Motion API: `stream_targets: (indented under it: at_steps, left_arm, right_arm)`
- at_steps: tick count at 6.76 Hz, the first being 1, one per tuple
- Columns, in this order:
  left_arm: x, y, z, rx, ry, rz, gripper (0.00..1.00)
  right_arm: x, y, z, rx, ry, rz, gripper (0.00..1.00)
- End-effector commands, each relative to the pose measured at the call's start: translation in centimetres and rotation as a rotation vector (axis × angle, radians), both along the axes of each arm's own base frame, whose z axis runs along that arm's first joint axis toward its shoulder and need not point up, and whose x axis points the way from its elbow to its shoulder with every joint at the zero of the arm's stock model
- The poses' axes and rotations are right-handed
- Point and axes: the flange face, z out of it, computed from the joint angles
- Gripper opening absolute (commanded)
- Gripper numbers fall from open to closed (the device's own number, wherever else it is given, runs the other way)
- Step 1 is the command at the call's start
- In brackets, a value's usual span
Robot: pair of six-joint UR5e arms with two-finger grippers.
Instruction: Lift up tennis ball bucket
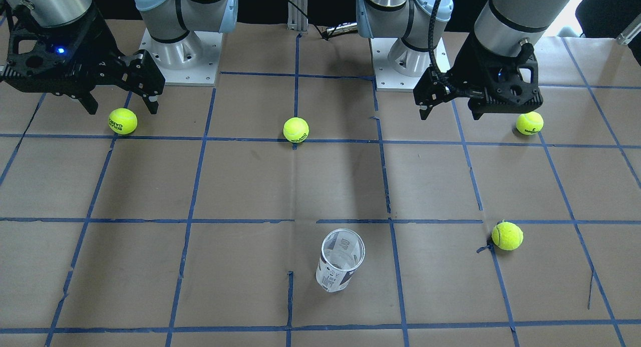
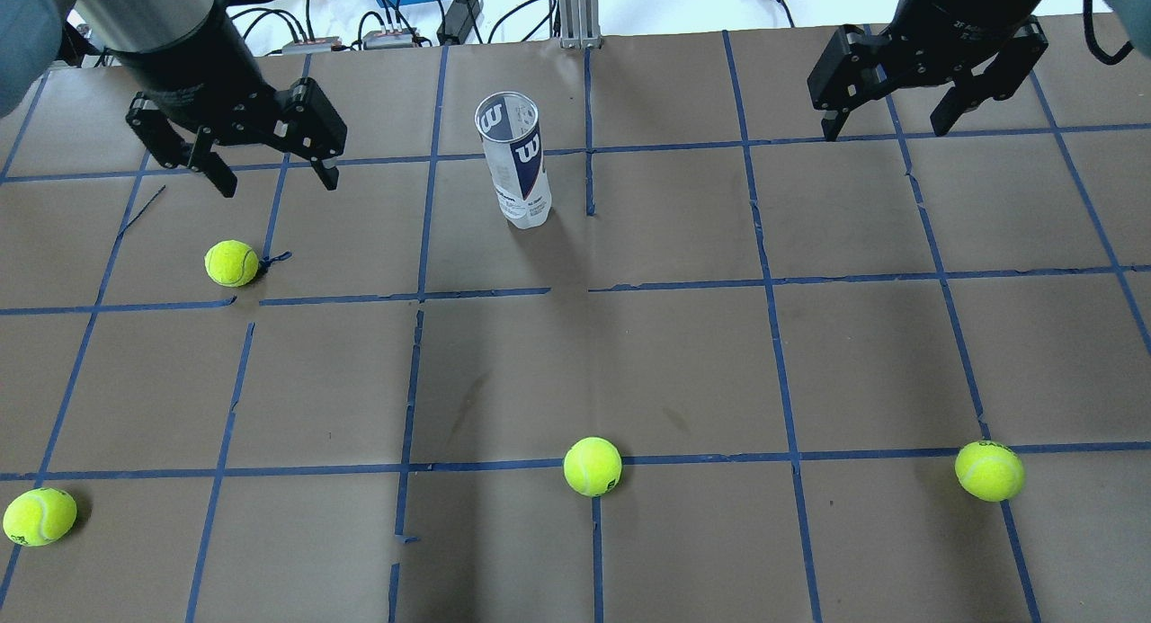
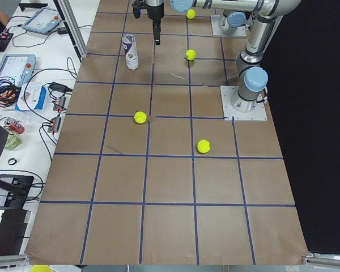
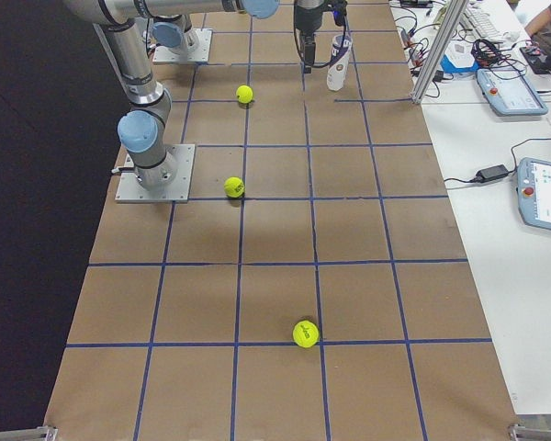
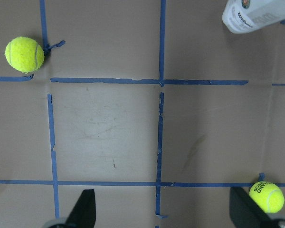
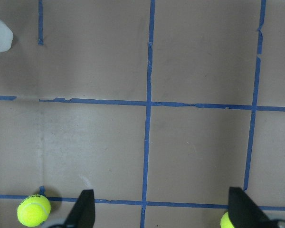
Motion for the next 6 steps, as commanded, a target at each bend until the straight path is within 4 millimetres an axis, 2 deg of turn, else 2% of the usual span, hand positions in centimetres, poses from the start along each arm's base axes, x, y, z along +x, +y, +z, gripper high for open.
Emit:
stream_targets:
  at_steps: [1, 2, 6]
  left_arm:
    - [0.67, -0.1, -1.71, -0.074, -0.008, 0.006, 1.0]
    - [0.61, -0.2, -2.04, -0.067, -0.009, -0.002, 1.0]
    - [0.95, 0.0, -1.14, -0.064, -0.044, -0.019, 1.0]
  right_arm:
    - [0.06, 0.08, 0.03, 0.002, -0.001, -0.017, 1.0]
    - [0.06, 0.08, 0.03, 0.002, -0.001, -0.015, 1.0]
    - [0.06, 0.08, 0.03, 0.002, -0.001, -0.015, 1.0]
